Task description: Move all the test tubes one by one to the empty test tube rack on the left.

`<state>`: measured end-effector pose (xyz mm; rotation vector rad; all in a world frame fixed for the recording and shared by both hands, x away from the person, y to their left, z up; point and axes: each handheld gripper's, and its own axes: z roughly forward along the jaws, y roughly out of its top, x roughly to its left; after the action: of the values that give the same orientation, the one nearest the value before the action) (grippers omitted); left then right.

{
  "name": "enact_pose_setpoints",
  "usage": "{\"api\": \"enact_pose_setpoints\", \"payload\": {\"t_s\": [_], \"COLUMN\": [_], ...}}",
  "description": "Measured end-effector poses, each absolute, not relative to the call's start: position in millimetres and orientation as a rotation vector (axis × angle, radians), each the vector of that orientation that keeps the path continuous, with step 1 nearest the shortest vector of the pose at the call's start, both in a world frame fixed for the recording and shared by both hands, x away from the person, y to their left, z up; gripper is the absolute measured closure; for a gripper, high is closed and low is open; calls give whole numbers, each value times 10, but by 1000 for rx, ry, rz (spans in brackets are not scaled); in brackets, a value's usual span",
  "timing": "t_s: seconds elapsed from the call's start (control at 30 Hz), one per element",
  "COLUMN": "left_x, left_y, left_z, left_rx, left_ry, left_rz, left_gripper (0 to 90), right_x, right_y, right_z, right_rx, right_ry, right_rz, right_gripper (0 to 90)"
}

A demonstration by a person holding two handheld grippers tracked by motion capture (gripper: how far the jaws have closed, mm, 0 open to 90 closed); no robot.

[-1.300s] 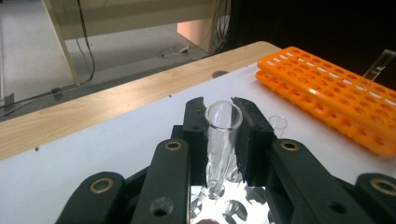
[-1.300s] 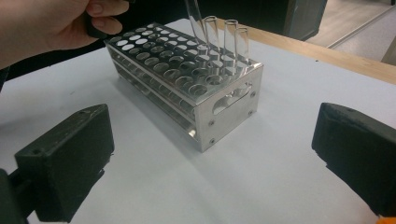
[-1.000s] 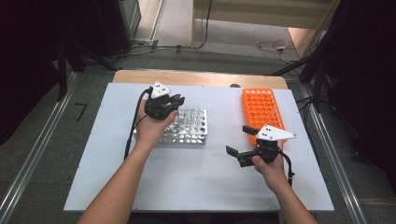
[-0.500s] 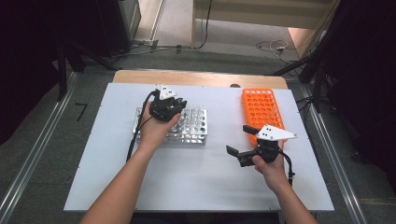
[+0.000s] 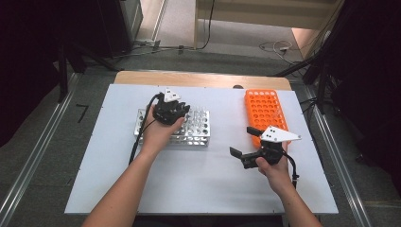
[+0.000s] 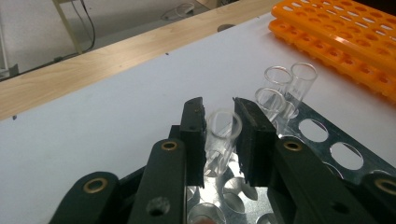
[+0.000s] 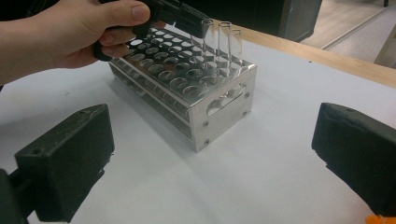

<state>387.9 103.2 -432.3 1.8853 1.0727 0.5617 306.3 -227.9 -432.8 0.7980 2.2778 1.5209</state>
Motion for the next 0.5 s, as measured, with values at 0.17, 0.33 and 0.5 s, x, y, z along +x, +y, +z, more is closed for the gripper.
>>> {"api": "enact_pose_setpoints", "payload": {"t_s": [0.17,0.33,0.5], "left_x": [3852,3779,3621], "left_y": [1060,1136,1168], "left_z": [-4306,-4269,-4220], "left_rx": [1871,1804,1777], "left_ry": [1098,1109,1057], "left_rz": [560,527,513], "left_gripper": [646,518,401], "right_x": [3067,3077,3098], "right_y": [-2285,-2302,-2323], "right_z": [-4328,-4330,-4331], "right_rx": [797,802,808], "right_ry": [2275,2273,2269], "right_rz": [1522,1515,1508], "right_gripper": [0,0,0]}}
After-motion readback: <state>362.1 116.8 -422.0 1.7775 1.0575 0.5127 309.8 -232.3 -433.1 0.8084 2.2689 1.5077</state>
